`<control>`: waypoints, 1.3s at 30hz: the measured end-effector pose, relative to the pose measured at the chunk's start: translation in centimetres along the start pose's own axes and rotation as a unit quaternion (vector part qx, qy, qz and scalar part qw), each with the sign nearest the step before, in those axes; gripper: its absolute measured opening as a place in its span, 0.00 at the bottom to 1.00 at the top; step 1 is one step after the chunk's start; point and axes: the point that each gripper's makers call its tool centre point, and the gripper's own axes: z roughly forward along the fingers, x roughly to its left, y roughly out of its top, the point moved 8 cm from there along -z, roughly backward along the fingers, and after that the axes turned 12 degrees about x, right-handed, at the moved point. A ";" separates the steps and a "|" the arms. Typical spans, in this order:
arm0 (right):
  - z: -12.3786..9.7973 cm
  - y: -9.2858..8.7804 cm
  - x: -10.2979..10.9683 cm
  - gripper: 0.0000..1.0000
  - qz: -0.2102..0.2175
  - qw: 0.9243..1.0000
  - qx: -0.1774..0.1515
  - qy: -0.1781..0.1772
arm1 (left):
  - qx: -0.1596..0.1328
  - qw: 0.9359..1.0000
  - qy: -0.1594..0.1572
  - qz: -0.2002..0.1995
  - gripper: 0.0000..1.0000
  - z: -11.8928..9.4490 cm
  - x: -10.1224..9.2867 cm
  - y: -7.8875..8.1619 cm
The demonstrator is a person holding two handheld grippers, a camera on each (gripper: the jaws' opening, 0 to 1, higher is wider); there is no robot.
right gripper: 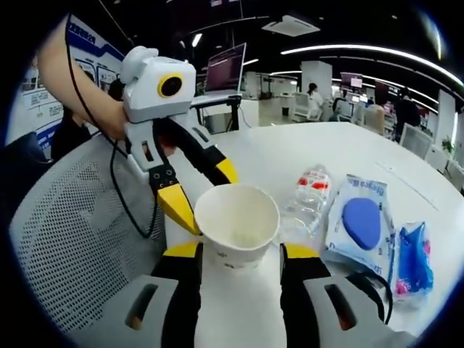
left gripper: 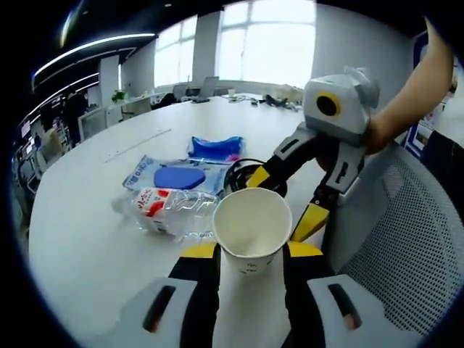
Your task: Arrange the tabletop items into an orderly group along one side of the table until the central work area is clear of visible clutter.
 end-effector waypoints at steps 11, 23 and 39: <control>0.1 -0.1 0.2 0.38 0.009 1.000 0.001 0.000 | 0.004 1.000 0.000 -0.002 0.31 -0.1 -0.2 0.0; -0.1 -0.7 0.0 0.43 0.020 1.000 0.012 0.008 | -0.003 1.000 -0.004 -0.022 0.34 -0.4 -0.1 -0.2; -3.4 -0.6 -1.1 0.45 0.043 0.999 -0.001 0.025 | -0.094 0.980 -0.061 -0.164 0.50 -3.6 0.6 1.1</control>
